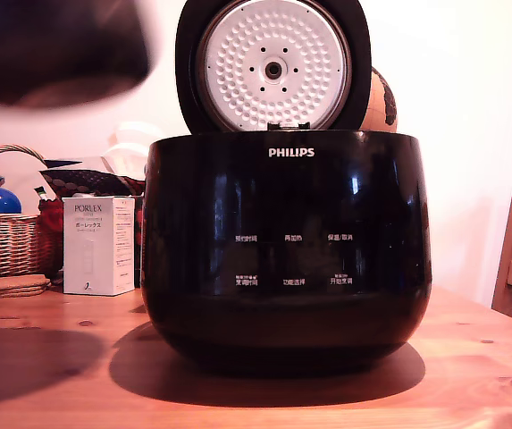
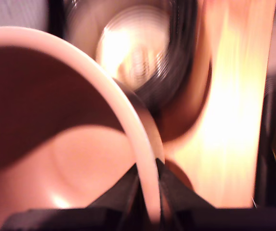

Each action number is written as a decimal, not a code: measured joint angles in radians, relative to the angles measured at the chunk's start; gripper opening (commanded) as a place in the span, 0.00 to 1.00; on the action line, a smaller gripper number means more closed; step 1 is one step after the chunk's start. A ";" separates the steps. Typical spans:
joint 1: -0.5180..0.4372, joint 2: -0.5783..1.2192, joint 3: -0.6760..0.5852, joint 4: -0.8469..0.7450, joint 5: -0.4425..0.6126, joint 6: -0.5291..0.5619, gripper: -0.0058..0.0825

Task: Place the pot you are holding inside the rice cooker

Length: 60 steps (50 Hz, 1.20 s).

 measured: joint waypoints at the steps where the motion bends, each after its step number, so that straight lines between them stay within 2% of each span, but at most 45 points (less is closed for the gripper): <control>1: -0.006 0.002 0.006 0.004 0.008 0.000 0.04; 9: -0.064 0.044 0.063 0.026 0.043 0.000 0.04; 30: -0.192 0.320 0.192 0.050 0.047 0.000 0.04; 48: -0.217 0.509 0.361 -0.013 0.046 0.002 0.04; 60: -0.219 0.610 0.404 -0.049 0.045 0.019 0.04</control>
